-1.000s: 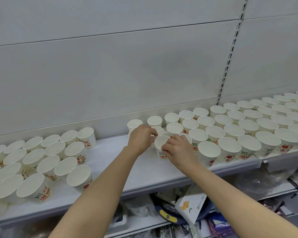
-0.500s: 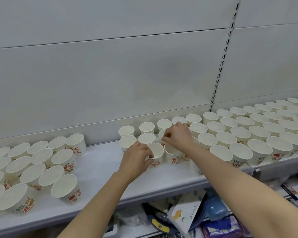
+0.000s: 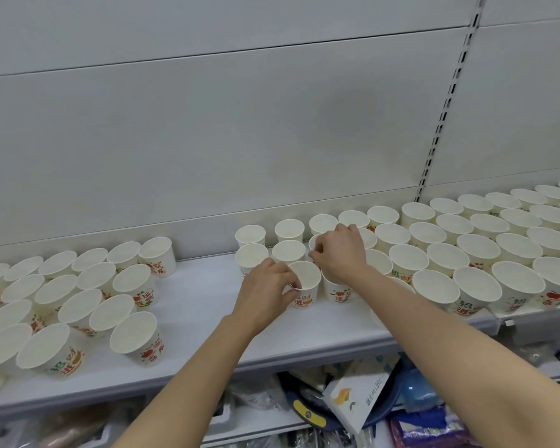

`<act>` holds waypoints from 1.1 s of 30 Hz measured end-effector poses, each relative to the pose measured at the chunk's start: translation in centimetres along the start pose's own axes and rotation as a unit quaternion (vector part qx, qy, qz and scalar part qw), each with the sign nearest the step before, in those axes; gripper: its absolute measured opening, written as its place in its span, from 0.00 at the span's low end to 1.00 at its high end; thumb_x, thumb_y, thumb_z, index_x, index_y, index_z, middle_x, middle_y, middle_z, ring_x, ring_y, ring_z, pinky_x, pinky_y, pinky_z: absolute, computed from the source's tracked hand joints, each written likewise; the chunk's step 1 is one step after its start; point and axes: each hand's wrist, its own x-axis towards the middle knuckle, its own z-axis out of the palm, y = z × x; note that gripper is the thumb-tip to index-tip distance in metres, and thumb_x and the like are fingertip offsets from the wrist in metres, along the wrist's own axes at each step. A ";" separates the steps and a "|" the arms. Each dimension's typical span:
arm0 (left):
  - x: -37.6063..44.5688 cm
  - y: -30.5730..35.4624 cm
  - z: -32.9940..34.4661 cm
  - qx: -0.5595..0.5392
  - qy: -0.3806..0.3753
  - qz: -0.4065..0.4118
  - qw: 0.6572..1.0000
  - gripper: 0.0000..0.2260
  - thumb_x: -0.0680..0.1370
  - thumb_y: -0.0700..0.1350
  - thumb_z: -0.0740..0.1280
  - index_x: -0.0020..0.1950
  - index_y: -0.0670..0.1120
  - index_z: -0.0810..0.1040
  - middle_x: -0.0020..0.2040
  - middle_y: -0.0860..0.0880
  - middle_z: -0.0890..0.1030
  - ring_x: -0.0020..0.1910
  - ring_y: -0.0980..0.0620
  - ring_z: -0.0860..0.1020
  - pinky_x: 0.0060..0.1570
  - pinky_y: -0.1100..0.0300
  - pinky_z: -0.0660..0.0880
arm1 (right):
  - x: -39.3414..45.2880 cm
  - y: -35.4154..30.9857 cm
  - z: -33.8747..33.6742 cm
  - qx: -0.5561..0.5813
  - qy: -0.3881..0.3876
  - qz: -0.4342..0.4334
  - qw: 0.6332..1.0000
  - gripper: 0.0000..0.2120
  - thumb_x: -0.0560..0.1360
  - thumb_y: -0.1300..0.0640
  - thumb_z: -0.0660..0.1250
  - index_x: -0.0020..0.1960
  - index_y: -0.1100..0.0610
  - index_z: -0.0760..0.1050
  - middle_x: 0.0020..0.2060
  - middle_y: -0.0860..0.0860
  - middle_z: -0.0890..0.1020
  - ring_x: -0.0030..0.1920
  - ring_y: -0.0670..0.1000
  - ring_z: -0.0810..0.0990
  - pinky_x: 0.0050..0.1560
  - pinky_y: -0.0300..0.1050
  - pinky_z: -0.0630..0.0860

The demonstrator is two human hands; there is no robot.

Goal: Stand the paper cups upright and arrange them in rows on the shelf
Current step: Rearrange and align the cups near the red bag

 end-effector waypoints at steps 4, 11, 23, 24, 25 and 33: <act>-0.8 0.0 -0.5 -0.015 0.025 -0.014 0.999 0.12 0.75 0.53 0.71 0.57 0.56 0.80 0.57 0.59 0.78 0.55 0.54 0.72 0.46 0.61 0.70 | -1.0 0.4 -1.4 0.049 0.038 0.006 0.998 0.11 0.71 0.45 0.65 0.39 0.50 0.82 0.35 0.50 0.82 0.43 0.54 0.74 0.48 0.49 0.62; -11.5 -4.7 -5.1 0.026 0.189 -0.192 0.963 0.10 0.73 0.49 0.74 0.54 0.55 0.81 0.52 0.57 0.80 0.47 0.51 0.75 0.43 0.58 0.73 | -8.0 2.4 -4.0 0.076 0.108 -0.089 0.987 0.07 0.70 0.48 0.72 0.36 0.50 0.80 0.34 0.46 0.81 0.41 0.53 0.74 0.46 0.49 0.63; -23.3 -13.9 -11.6 0.185 0.199 -0.386 0.882 0.12 0.73 0.47 0.73 0.56 0.48 0.82 0.54 0.47 0.81 0.53 0.42 0.73 0.48 0.50 0.72 | -10.9 -9.1 -0.9 0.137 0.122 -0.262 0.947 0.05 0.65 0.55 0.77 0.35 0.52 0.81 0.31 0.47 0.80 0.37 0.55 0.74 0.42 0.48 0.62; -23.5 -14.9 -12.1 0.191 0.185 -0.405 0.875 0.13 0.73 0.48 0.73 0.57 0.48 0.82 0.55 0.46 0.81 0.53 0.42 0.73 0.49 0.49 0.72 | -11.0 -10.4 -0.6 0.144 0.121 -0.275 0.943 0.05 0.65 0.55 0.77 0.35 0.53 0.81 0.31 0.47 0.80 0.37 0.55 0.74 0.42 0.48 0.62; -23.8 -15.8 -12.5 0.195 0.164 -0.420 0.871 0.15 0.73 0.50 0.73 0.58 0.48 0.81 0.56 0.46 0.81 0.54 0.42 0.73 0.49 0.49 0.73 | -11.1 -11.7 -0.3 0.154 0.121 -0.288 0.937 0.05 0.65 0.55 0.76 0.35 0.53 0.80 0.31 0.47 0.80 0.37 0.55 0.74 0.42 0.48 0.62; -24.4 -19.2 -13.9 0.115 0.064 -0.390 0.911 0.05 0.76 0.52 0.69 0.49 0.53 0.82 0.47 0.54 0.82 0.46 0.52 0.78 0.42 0.55 0.76 | -11.3 -20.8 0.7 0.253 0.064 -0.308 0.915 0.11 0.67 0.53 0.75 0.48 0.53 0.80 0.45 0.48 0.81 0.47 0.54 0.74 0.45 0.48 0.74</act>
